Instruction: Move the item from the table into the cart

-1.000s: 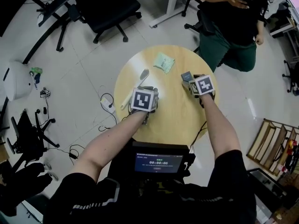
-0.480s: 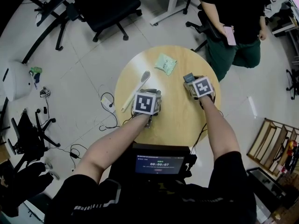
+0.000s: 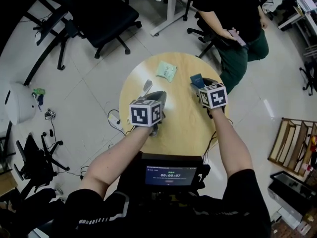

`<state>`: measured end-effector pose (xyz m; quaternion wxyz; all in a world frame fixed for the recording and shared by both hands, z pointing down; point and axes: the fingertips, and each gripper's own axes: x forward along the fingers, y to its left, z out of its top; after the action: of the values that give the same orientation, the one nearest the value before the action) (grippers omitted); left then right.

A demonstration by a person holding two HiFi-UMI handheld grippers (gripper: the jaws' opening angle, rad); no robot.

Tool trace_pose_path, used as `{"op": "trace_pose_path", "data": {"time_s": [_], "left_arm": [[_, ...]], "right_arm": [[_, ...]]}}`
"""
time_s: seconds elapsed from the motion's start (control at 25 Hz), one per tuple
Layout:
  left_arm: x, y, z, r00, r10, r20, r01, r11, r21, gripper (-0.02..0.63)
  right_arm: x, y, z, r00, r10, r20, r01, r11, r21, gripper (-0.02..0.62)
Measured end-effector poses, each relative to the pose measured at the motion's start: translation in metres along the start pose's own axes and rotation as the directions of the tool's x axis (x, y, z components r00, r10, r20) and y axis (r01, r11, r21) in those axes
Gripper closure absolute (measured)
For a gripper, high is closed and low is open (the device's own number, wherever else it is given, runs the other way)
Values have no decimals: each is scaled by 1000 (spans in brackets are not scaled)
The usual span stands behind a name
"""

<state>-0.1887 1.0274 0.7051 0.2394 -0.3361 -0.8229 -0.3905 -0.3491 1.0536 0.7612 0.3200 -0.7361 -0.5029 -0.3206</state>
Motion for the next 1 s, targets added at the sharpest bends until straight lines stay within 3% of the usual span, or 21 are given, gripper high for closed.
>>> {"op": "trace_pose_path", "data": {"time_s": [0.12, 0.24, 0.36, 0.48, 0.72, 0.88, 1.0], "left_arm": [[-25, -36, 15, 997, -35, 66, 35, 999, 9, 569], [-50, -74, 24, 983, -148, 106, 146, 989, 22, 596], [-75, -117, 20, 961, -262, 91, 257, 964, 66, 604], [-103, -164, 6, 938, -346, 32, 335, 923, 190, 604], [-163, -281, -47, 844, -533, -67, 529, 804, 270, 606], [-216, -387, -128, 722, -670, -174, 686, 658, 311, 604], [-262, -471, -238, 622, -732, -280, 780, 545, 307, 604]], "right_arm": [[-69, 9, 19, 988, -53, 142, 52, 999, 15, 348], [-135, 25, 27, 960, -125, 251, 113, 992, 63, 348], [-211, 48, 22, 920, -217, 327, 186, 975, 123, 348], [-297, 70, -5, 857, -348, 380, 278, 933, 226, 347], [-462, 126, -97, 688, -606, 398, 451, 788, 420, 347], [-570, 175, -194, 554, -751, 359, 545, 653, 525, 347], [-653, 228, -308, 443, -844, 304, 593, 530, 606, 347]]}}
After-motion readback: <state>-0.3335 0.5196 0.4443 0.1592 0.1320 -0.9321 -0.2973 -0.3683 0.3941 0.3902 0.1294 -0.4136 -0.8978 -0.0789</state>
